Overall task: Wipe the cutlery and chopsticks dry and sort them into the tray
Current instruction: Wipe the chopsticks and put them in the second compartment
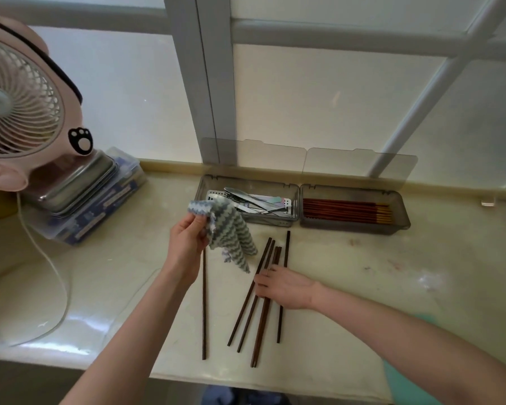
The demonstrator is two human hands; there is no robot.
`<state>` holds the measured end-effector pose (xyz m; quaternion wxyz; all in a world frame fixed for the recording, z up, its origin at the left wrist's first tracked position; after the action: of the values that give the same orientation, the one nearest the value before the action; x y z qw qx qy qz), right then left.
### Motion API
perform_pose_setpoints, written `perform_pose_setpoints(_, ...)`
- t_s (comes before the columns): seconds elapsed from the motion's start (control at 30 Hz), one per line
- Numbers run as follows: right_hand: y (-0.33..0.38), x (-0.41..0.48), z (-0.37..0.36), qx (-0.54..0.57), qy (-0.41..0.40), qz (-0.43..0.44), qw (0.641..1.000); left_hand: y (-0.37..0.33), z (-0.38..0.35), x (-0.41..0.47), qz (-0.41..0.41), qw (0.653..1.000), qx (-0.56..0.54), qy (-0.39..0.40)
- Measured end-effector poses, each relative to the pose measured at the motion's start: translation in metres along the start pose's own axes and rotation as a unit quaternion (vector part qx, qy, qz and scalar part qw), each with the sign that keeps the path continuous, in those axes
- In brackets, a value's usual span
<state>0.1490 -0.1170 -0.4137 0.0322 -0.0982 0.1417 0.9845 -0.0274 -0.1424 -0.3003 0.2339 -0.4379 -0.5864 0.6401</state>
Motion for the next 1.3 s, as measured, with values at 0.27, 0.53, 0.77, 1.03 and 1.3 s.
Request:
perform_pose_setpoints(0.27, 0.015, 0.005, 0.007, -0.065, -0.024, 0.068, 0.995, 0.009, 0.006, -0.001, 0.026, 0.996, -0.072, 0.046)
perform_pose_setpoints(0.53, 0.018, -0.005, 0.138, 0.312, -0.357, -0.068, 0.878, 0.015, 0.005, 0.0, 0.04, 0.987, -0.141, 0.059)
perform_pose_setpoints(0.77, 0.021, 0.022, 0.115, 0.674, -0.197, -0.225, 0.675, 0.008, -0.015, -0.002, 0.028, 0.986, -0.134, 0.091)
perform_pose_setpoints(1.03, 0.031, 0.012, 0.098, 0.689, -0.162, -0.216, 0.673, 0.004, 0.006, 0.006, 0.04, 0.998, -0.05, -0.016)
perform_pose_setpoints(1.3, 0.041, 0.0, 0.077, 0.738, -0.174, -0.209, 0.617, -0.009, 0.026, 0.017, 0.042, 0.997, -0.024, -0.062)
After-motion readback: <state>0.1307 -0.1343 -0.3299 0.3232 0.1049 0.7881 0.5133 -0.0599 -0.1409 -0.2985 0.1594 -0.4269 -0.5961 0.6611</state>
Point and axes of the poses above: each hand's wrist, its own x-axis towards the middle knuckle, its own z-axis out of the back of the hand, y = z × x, the point moved 6 cm from there along x, towards the middle knuckle, and after that the axes turned 13 degrees about x, right-handed, at the moved point
